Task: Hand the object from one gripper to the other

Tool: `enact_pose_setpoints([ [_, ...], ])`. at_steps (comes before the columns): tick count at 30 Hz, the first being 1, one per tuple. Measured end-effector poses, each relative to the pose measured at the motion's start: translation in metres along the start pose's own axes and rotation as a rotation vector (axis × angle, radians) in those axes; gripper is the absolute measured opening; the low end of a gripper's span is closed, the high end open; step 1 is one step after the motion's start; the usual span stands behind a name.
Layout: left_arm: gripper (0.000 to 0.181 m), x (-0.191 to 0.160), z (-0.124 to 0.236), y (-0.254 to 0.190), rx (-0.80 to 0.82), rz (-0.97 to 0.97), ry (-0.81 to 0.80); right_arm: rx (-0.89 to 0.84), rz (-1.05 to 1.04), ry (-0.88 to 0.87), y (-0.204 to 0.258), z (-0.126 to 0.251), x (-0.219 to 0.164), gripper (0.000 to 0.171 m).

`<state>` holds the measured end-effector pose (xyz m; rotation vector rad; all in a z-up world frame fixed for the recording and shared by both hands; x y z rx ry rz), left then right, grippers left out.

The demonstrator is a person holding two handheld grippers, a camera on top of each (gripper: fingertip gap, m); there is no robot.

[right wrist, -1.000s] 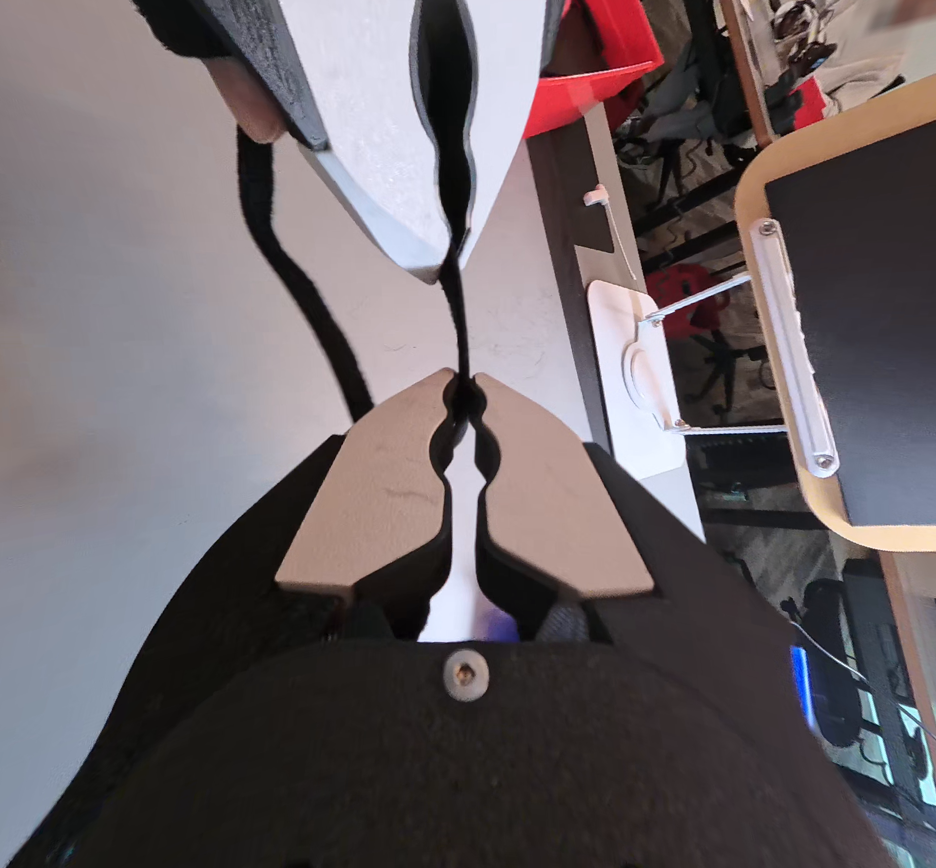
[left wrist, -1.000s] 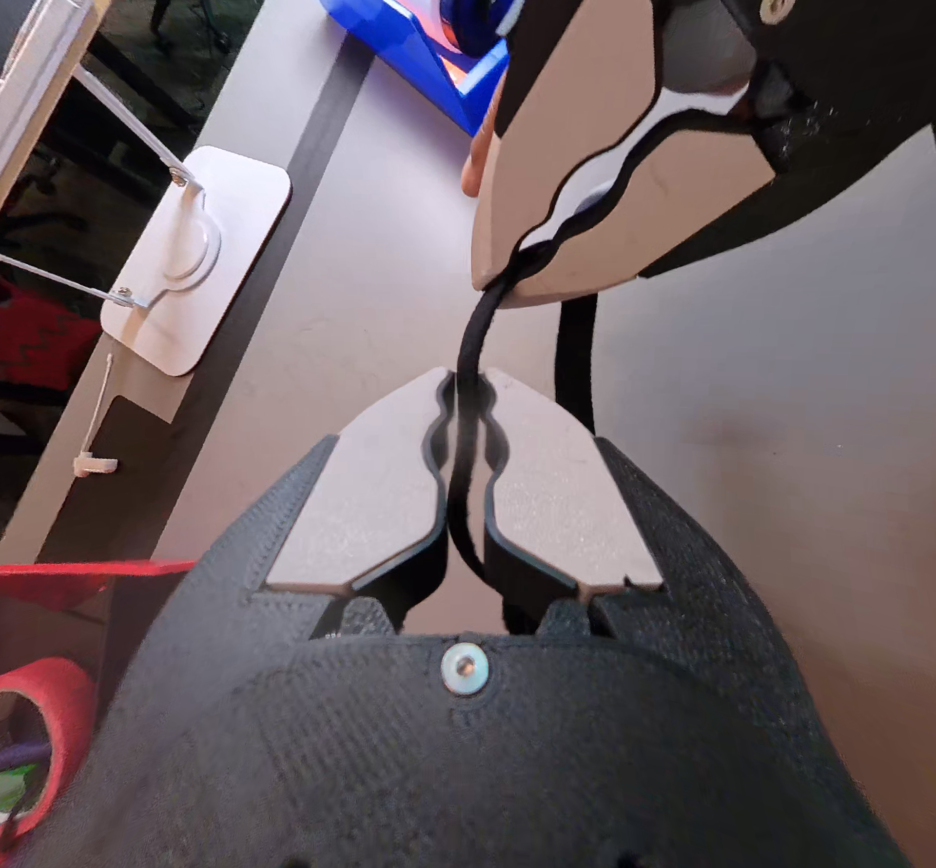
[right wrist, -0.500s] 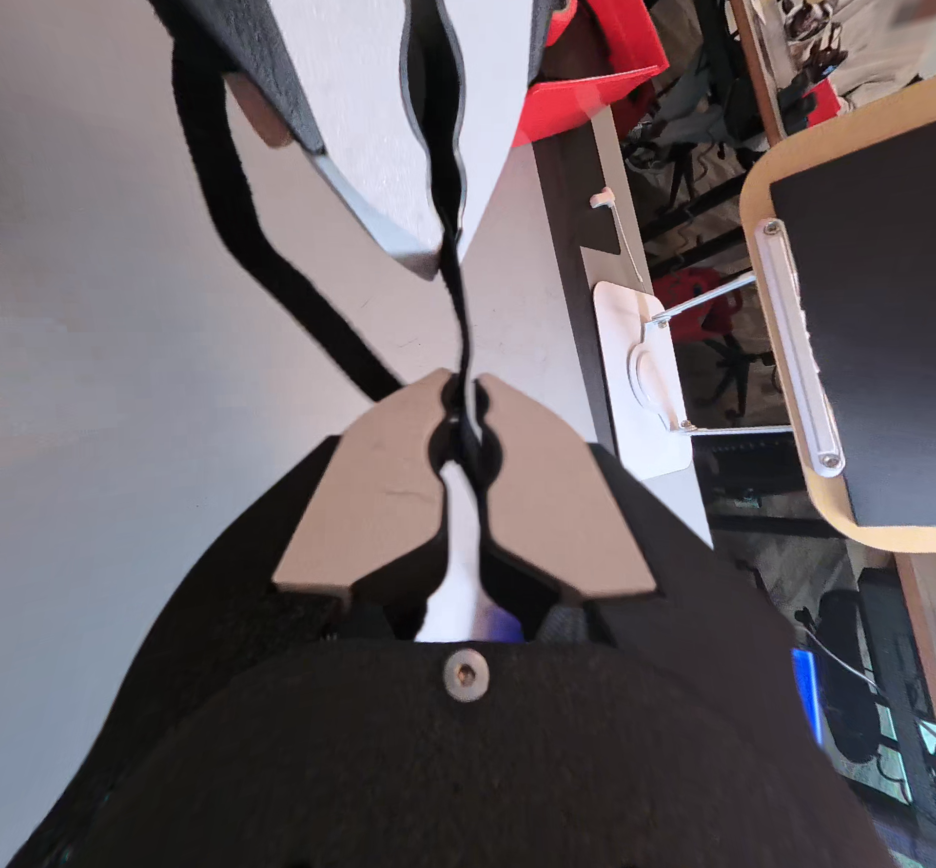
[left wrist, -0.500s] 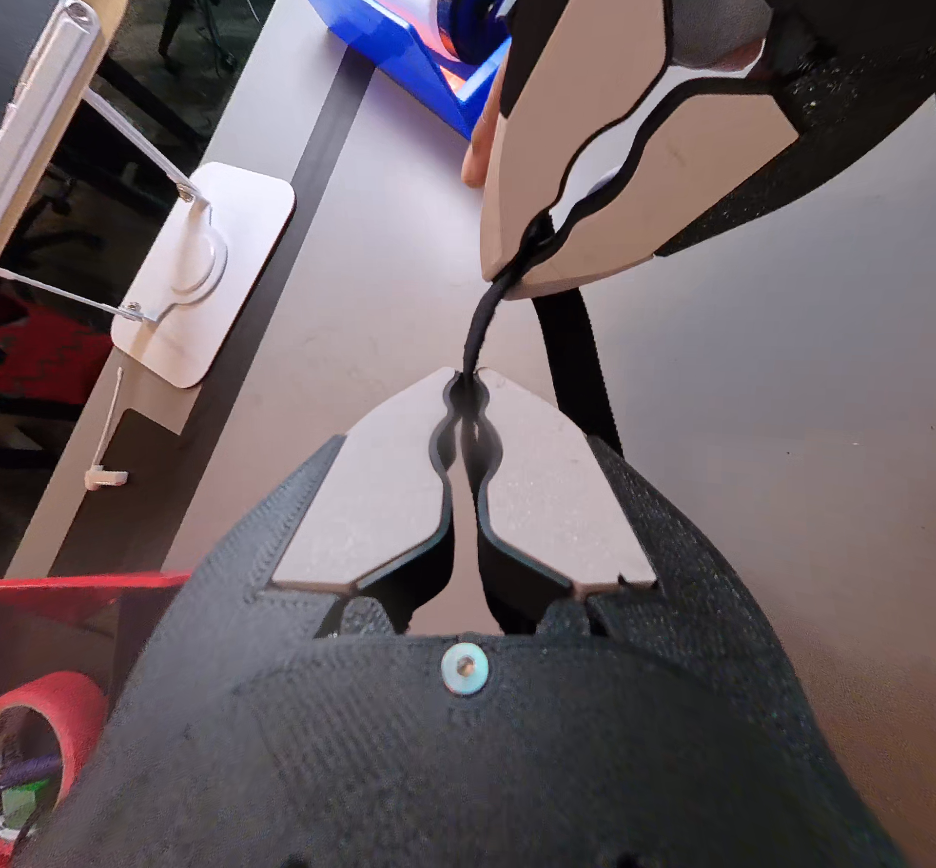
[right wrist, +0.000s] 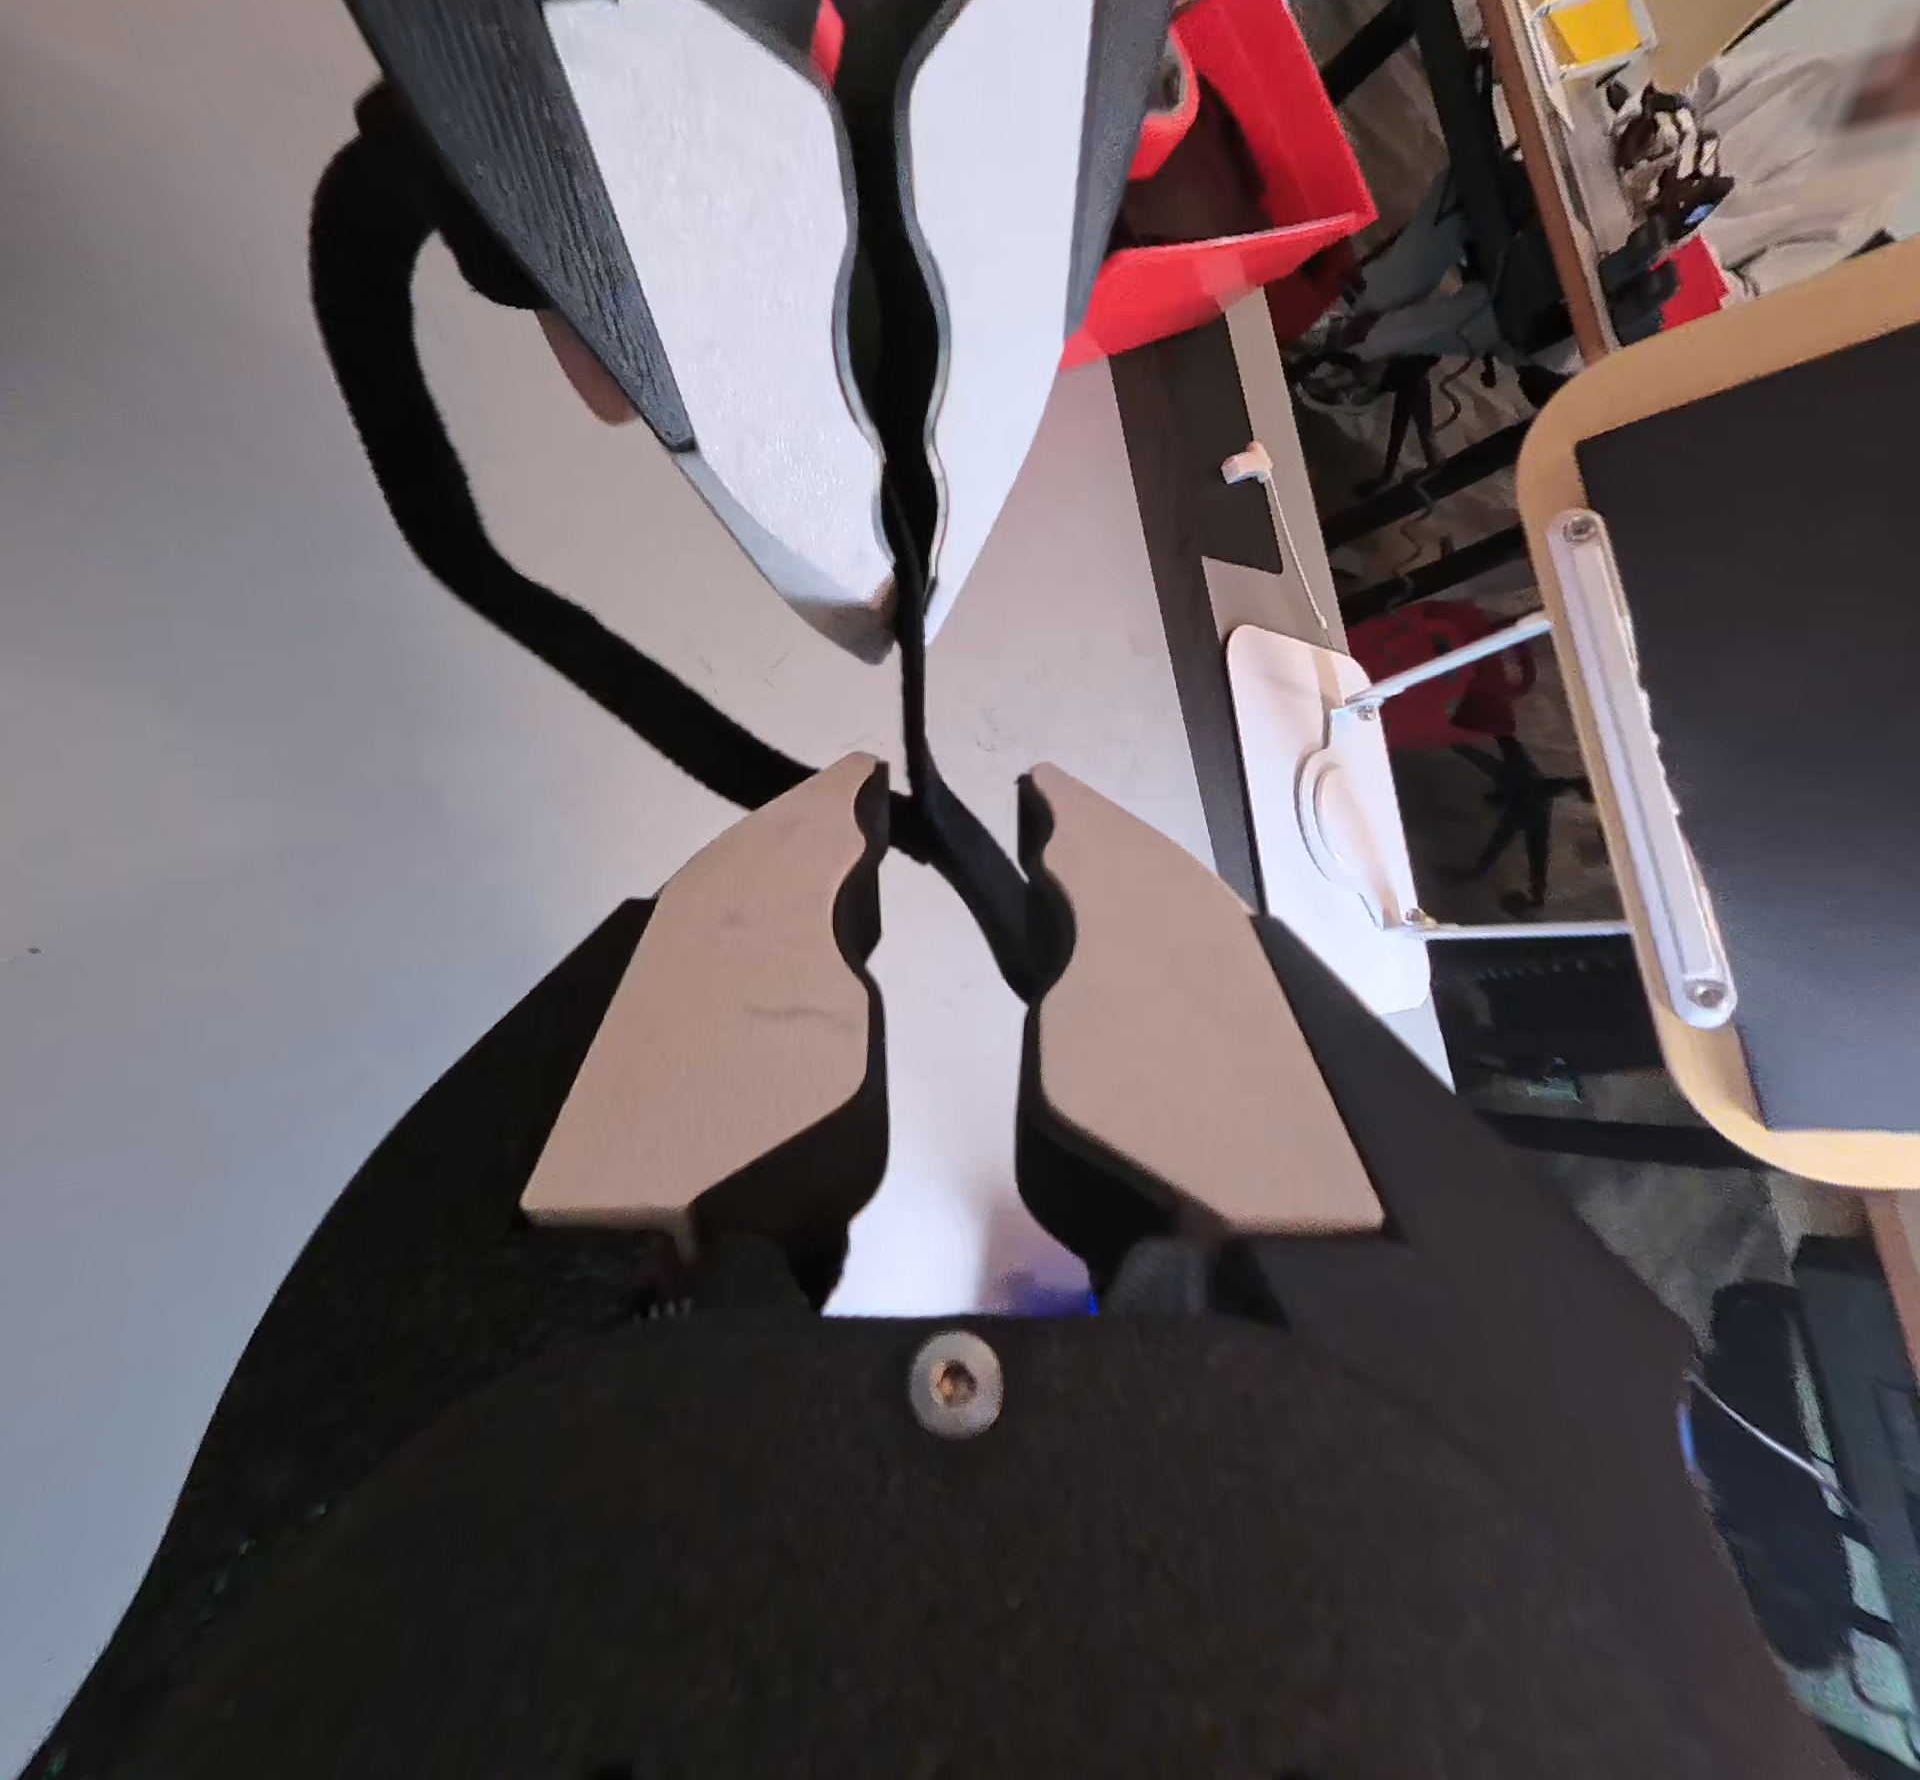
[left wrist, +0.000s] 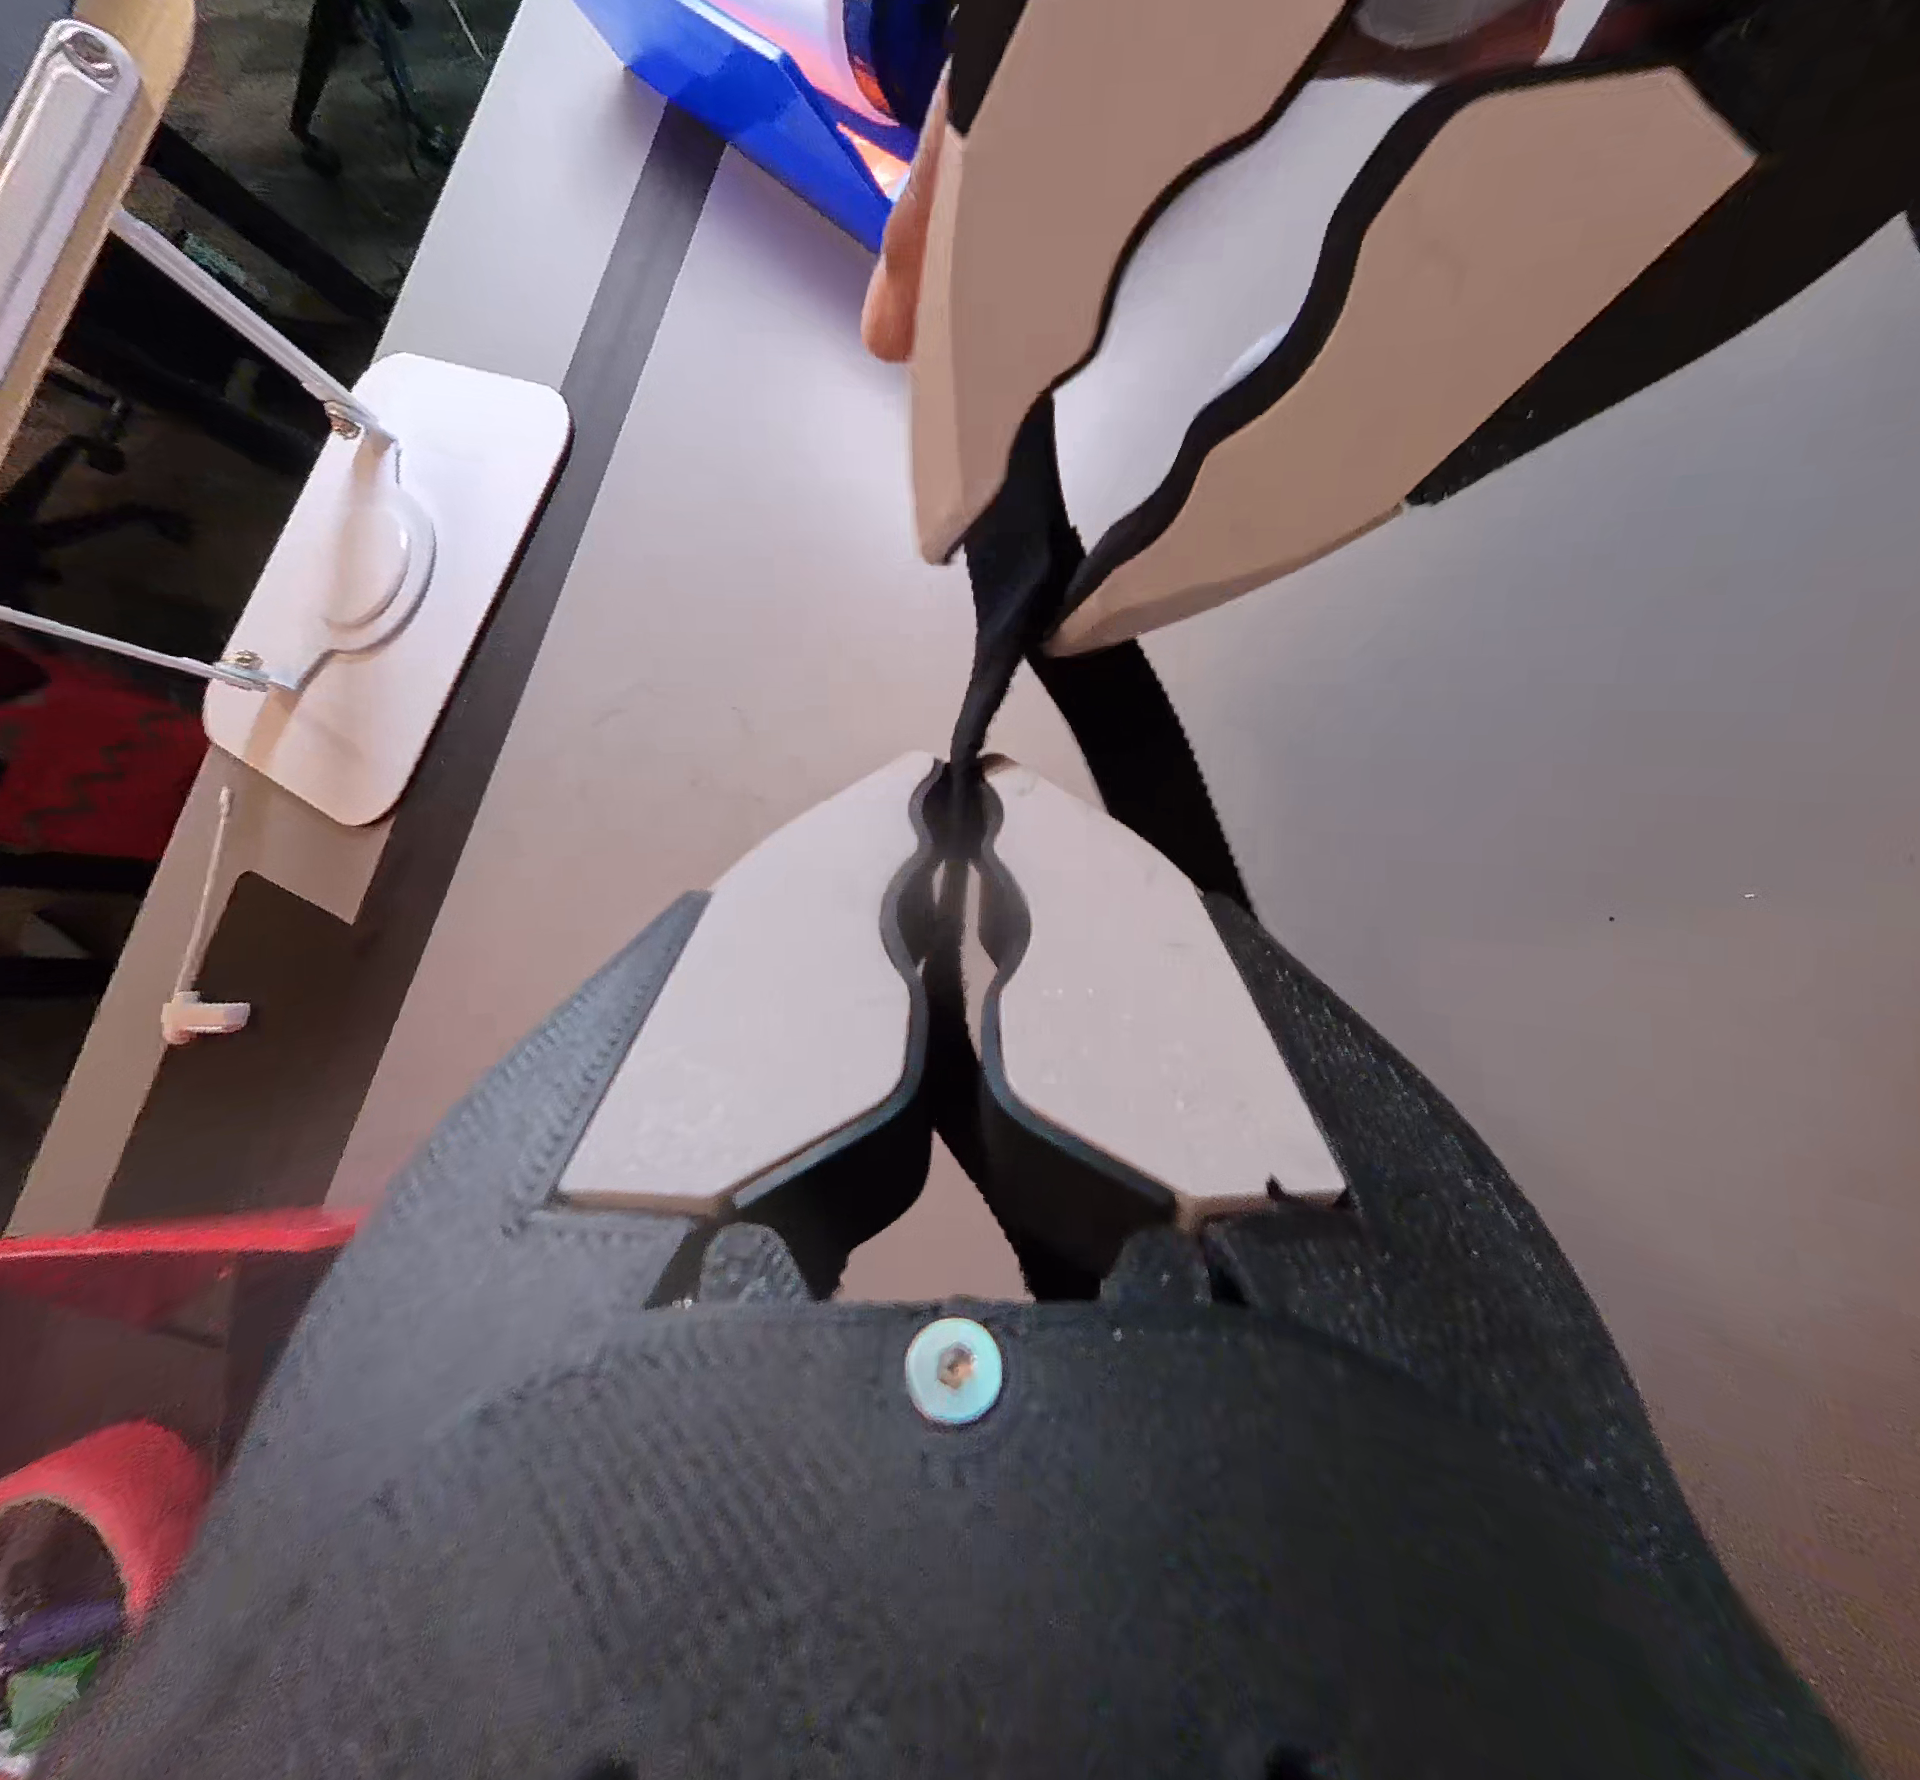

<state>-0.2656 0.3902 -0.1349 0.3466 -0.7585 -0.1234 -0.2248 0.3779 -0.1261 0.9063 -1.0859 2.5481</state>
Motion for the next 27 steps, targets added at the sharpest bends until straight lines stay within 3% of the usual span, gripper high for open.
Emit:
enact_pose_setpoints([
  [1,0.003,0.0,0.0,0.001,0.012,-0.01,0.005,0.006,-0.001,-0.011,0.0,0.002,0.001,0.017],
  [3,0.003,0.0,0.0,-0.001,0.017,-0.035,0.011,0.002,0.034,0.012,0.002,0.0,-0.002,0.004],
  [8,0.003,-0.001,0.001,0.001,0.006,0.009,0.009,-0.045,0.088,0.006,-0.001,-0.002,0.0,0.003],
  [11,0.003,-0.007,0.007,0.012,-0.001,0.067,-0.004,-0.082,0.008,-0.106,-0.018,0.017,0.008,0.015],
  [15,0.003,-0.016,0.014,0.015,-0.103,0.097,-0.042,-0.059,-0.016,-0.122,-0.031,0.039,-0.007,0.026],
  [21,0.003,-0.018,0.014,0.002,-0.2,0.08,-0.037,0.116,0.046,-0.063,0.004,0.017,-0.013,0.046],
  [23,0.003,-0.017,0.013,-0.006,-0.232,0.059,-0.033,0.045,0.132,-0.006,0.008,-0.001,-0.013,0.039],
  [24,0.003,-0.017,0.013,-0.005,-0.222,0.054,-0.034,-0.004,0.181,0.035,0.005,-0.006,-0.017,0.01],
  [27,0.028,-0.011,0.02,0.009,-0.174,0.105,-0.103,0.032,0.124,0.022,0.0,0.001,-0.02,0.003],
])
Point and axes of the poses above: each gripper's, where its closed fingertips meet, z back along the fingers, x out of its top, y = z × x across the jaws, the point moved 2 cm from there along z, back along the fingers, and after that the axes turned 2 degrees about -z, right-handed, at the moved point
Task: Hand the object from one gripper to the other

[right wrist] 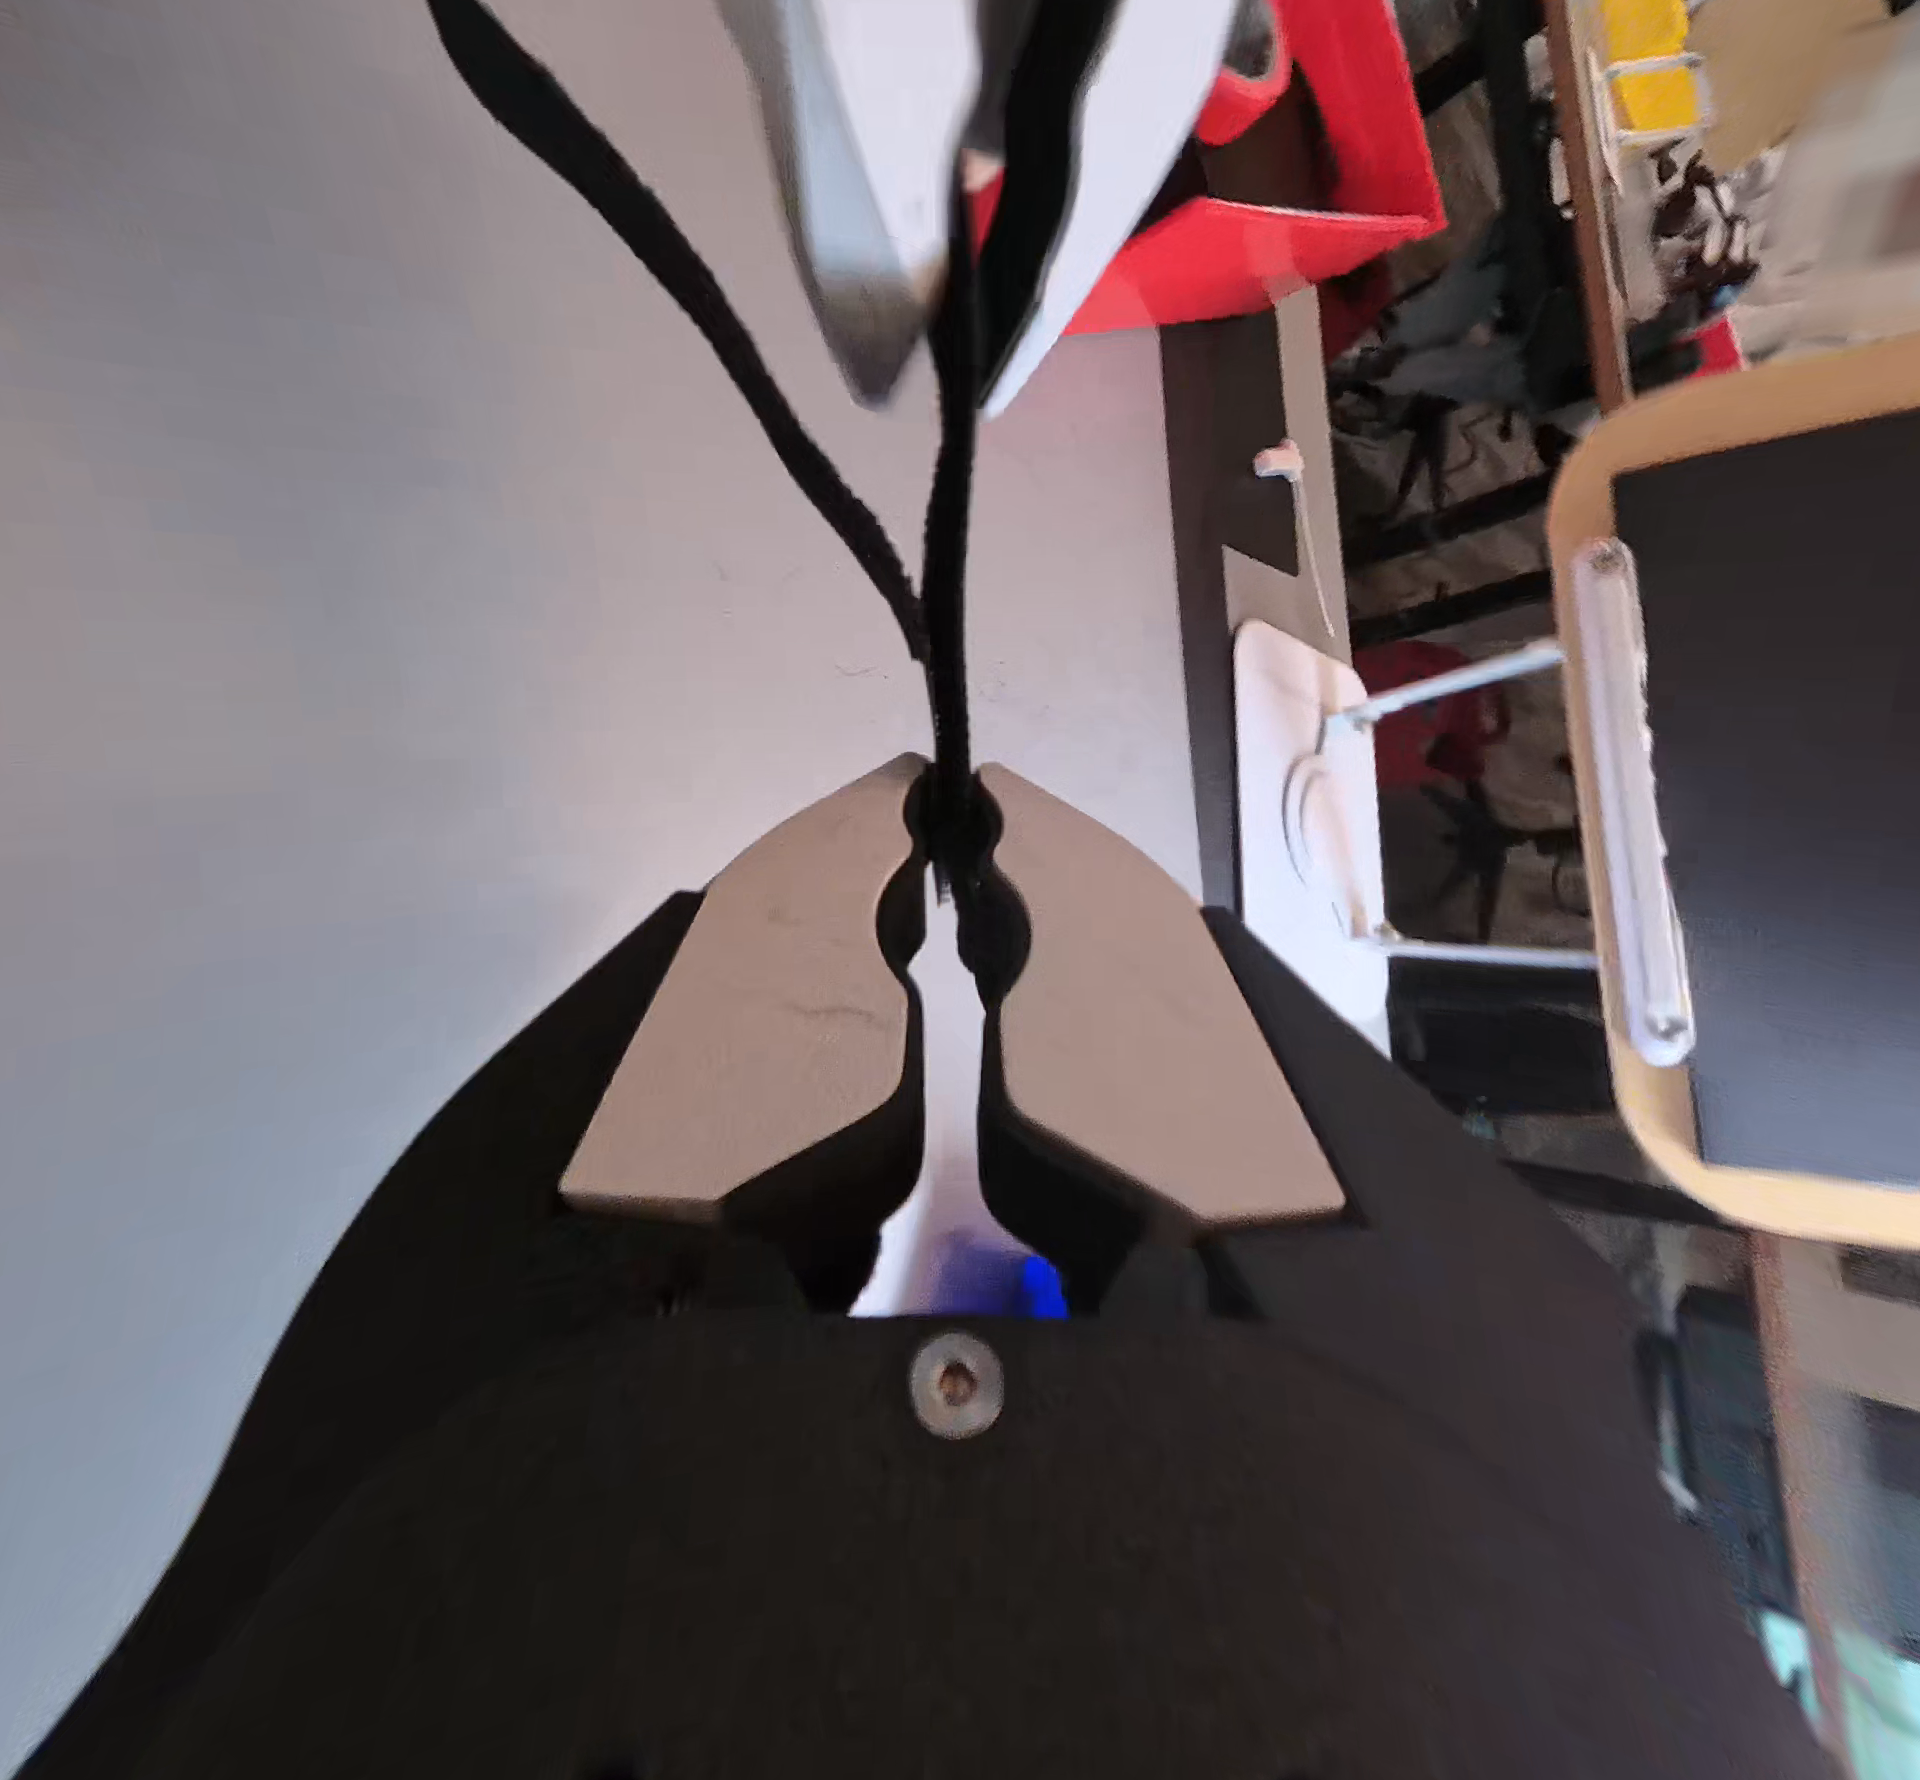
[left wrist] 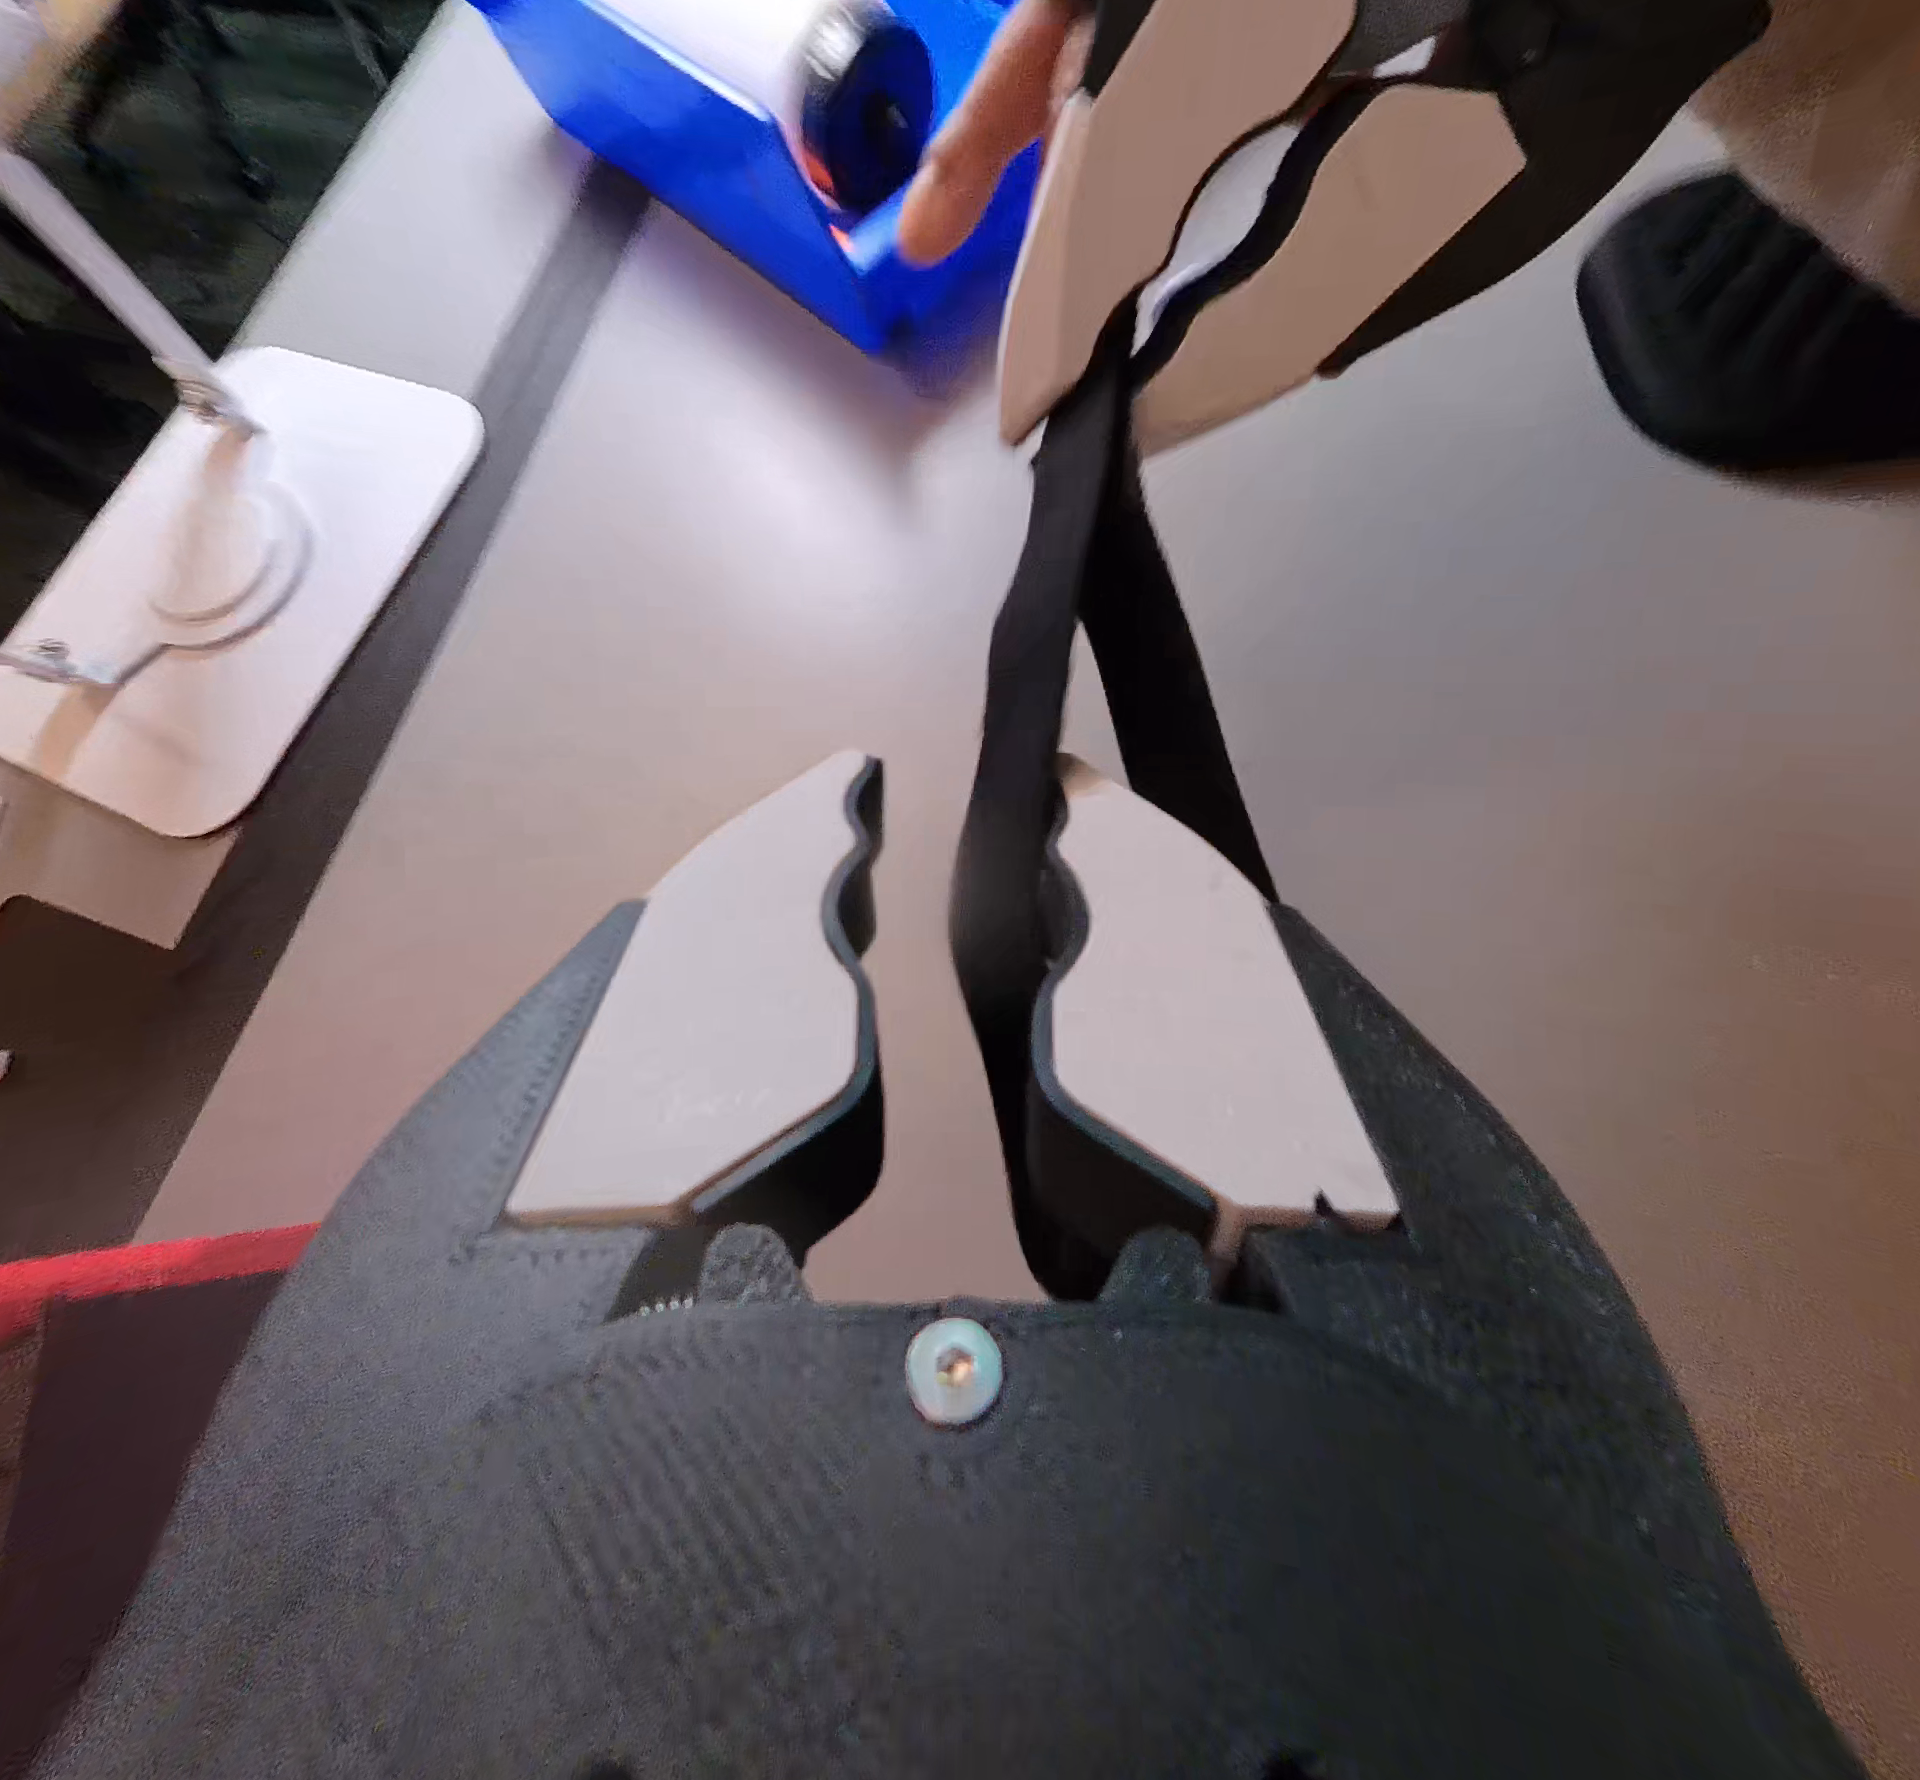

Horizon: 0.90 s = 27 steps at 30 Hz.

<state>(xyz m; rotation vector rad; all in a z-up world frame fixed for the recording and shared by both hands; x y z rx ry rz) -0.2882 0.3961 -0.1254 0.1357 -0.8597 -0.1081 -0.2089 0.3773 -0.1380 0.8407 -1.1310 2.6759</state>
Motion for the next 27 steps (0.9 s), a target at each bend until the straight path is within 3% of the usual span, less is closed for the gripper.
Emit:
enact_pose_setpoints([
  [3,0.046,0.025,0.025,0.021,0.064,0.109,-0.242,-0.152,-0.12,0.015,-0.043,0.033,-0.022,0.004],
  [5,0.045,0.05,0.047,0.027,0.054,0.192,-0.467,-0.156,-0.271,-0.096,-0.06,0.056,-0.025,0.004],
  [8,0.036,0.061,0.086,0.051,0.283,0.154,-0.655,-0.306,-0.356,0.03,-0.088,0.08,-0.066,0.003],
  [10,0.028,0.064,0.116,0.057,0.291,0.204,-0.82,-0.375,-0.464,0.06,-0.102,0.096,-0.094,0.004],
  [14,0.031,0.055,0.134,0.07,0.231,0.321,-0.882,-0.679,-0.677,0.182,-0.137,0.139,-0.163,0.004],
  [18,0.032,0.049,0.121,0.075,0.255,0.328,-0.822,-1.02,-0.909,0.371,-0.146,0.186,-0.237,0.004],
  [20,0.032,0.049,0.11,0.073,0.268,0.305,-0.776,-0.998,-0.875,0.599,-0.132,0.185,-0.269,0.004],
  [22,0.033,0.048,0.1,0.07,0.285,0.275,-0.721,-0.858,-0.888,0.756,-0.112,0.165,-0.291,0.005],
  [23,0.034,0.047,0.096,0.069,0.289,0.264,-0.701,-0.795,-0.88,0.781,-0.106,0.153,-0.295,0.006],
  [25,0.034,0.047,0.092,0.068,0.282,0.255,-0.684,-0.65,-0.868,0.799,-0.094,0.129,-0.291,0.026],
  [27,0.035,0.047,0.09,0.067,0.274,0.259,-0.679,-0.582,-0.88,0.695,-0.095,0.111,-0.273,0.04],
])
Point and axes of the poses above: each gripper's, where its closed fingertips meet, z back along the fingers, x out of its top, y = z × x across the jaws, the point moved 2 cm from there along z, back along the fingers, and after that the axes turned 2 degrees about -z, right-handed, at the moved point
